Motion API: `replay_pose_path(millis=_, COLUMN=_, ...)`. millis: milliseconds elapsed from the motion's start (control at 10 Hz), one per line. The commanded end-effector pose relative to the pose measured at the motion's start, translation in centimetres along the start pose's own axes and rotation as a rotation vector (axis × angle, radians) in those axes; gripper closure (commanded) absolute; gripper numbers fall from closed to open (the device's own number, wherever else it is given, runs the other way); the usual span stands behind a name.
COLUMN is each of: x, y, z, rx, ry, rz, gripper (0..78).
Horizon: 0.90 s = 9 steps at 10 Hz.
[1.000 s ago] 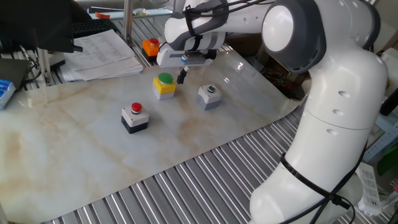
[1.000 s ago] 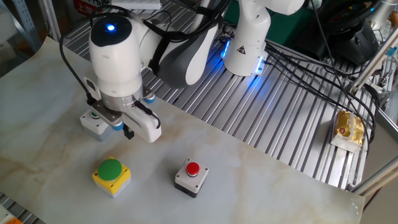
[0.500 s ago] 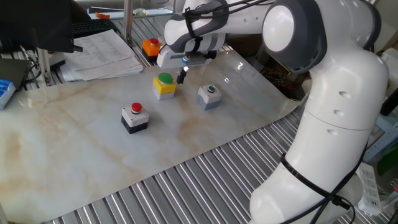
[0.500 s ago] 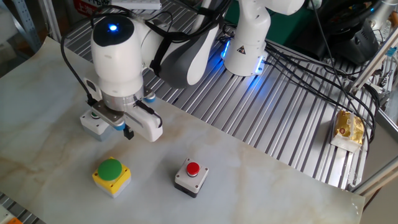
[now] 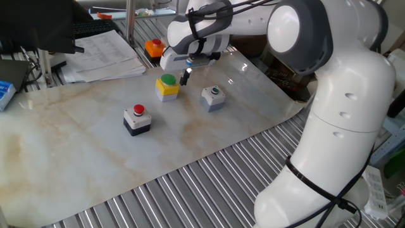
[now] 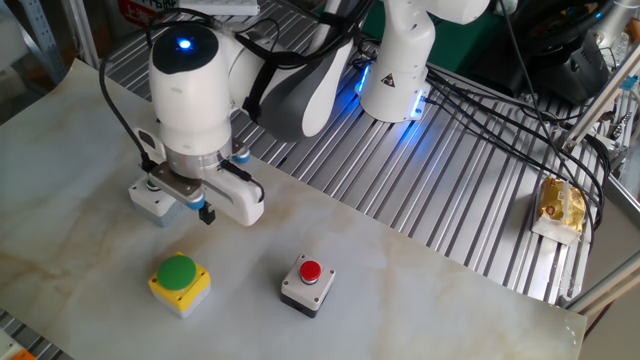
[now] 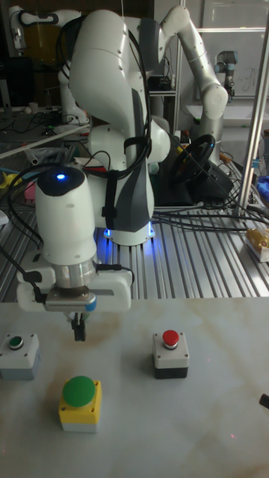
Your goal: Press three buttons from left to right in sequence
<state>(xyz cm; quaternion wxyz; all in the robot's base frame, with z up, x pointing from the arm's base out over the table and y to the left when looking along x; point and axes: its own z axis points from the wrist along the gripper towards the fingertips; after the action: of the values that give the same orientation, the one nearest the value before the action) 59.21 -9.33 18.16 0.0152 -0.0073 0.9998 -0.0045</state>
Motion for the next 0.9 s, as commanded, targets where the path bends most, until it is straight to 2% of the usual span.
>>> replay_pose_path(millis=100, x=-0.14, y=-0.04, z=-0.26, rx=0.002, ry=-0.011, rz=-0.031, gripper=76.4)
replay_pose_path(millis=500, x=-0.14, y=-0.04, z=-0.26, rx=-0.006, ry=-0.011, rz=0.021, gripper=76.4)
replay_pose_path(millis=600, x=-0.14, y=-0.04, z=-0.26, rx=0.006, ry=0.003, rz=0.033, gripper=76.4)
replay_pose_path(millis=800, x=-0.14, y=-0.03, z=-0.26, rx=-0.005, ry=0.022, rz=0.024, gripper=76.4)
replay_pose_path(millis=900, x=-0.26, y=-0.01, z=-0.29, rx=-0.004, ry=0.021, rz=0.026, gripper=76.4)
